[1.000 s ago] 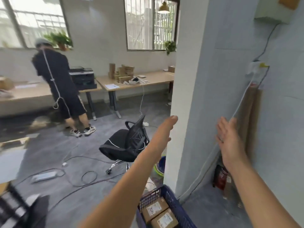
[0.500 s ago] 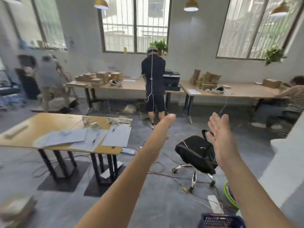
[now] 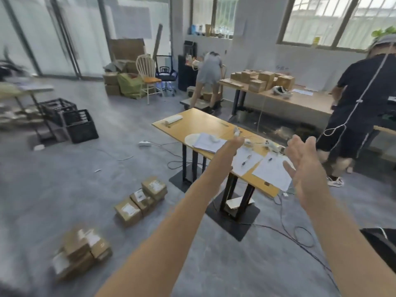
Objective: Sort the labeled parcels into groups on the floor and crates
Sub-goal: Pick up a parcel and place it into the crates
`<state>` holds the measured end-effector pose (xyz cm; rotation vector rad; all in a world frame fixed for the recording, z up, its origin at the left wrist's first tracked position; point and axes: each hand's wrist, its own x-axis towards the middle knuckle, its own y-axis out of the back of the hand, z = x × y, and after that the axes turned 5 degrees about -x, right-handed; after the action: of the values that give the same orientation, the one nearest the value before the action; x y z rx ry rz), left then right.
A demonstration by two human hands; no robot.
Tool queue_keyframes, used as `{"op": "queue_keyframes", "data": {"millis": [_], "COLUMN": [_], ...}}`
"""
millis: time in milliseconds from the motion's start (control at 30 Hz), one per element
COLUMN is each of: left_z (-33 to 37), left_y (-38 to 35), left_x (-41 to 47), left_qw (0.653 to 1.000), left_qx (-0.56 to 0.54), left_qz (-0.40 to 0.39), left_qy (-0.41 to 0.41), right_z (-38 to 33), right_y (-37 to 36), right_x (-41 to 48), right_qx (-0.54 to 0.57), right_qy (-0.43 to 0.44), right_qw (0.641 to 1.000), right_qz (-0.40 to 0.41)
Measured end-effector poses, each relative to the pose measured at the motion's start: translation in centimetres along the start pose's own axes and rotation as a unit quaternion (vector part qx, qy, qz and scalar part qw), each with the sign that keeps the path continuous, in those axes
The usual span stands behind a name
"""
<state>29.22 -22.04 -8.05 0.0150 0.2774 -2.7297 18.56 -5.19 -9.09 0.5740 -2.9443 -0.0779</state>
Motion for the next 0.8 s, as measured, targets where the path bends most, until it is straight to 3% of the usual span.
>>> {"op": "queue_keyframes", "data": {"millis": [200,467,800], "left_z": [-0.8,-3.3,-6.5], "left_y": [9.6,18.0,26.5], "left_x": [2.3,8.6,12.7], "left_qw": [0.993,0.957,0.905], "left_qx": [0.002,0.014,-0.026], "left_qz": [0.118,0.289,0.419], "left_qy": [0.024,0.036,0.066], "right_z": [2.8,8.4,14.0], "right_y": [-11.4,-23.0,-33.5], "right_x": [7.0,16.7,23.0], "right_qx": [0.037,0.059,0.023], "right_qy": [-0.033,-0.085,-0.149], "right_qw": [0.992,0.96,0.905], "right_qz": [-0.112,-0.262,-0.398]}}
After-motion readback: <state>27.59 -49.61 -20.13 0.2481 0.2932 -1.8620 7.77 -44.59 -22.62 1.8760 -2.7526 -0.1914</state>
